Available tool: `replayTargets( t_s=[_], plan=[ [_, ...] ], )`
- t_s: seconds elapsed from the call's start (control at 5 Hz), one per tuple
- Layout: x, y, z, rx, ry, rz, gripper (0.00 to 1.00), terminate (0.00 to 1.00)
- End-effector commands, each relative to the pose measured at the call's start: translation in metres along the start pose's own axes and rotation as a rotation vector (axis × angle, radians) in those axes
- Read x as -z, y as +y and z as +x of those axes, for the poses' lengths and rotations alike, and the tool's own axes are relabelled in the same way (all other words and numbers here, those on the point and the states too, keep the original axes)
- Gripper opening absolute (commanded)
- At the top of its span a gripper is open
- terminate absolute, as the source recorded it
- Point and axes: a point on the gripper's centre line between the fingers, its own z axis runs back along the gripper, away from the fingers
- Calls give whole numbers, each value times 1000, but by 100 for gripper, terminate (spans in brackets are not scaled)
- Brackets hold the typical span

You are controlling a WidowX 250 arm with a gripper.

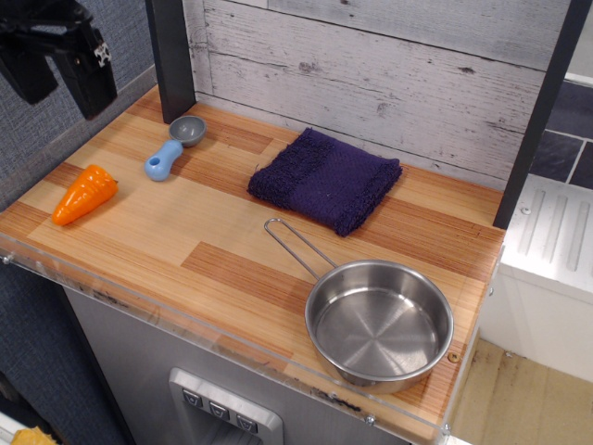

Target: Move the carrot near the wiall.

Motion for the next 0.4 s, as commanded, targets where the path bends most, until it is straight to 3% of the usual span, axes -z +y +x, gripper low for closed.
replayTargets(
  t_s=[0.0,0.2],
  plan=[
    [-10,2,3,41,23,-28,100,0],
    [-10,2,3,41,23,-28,100,100]
  ],
)
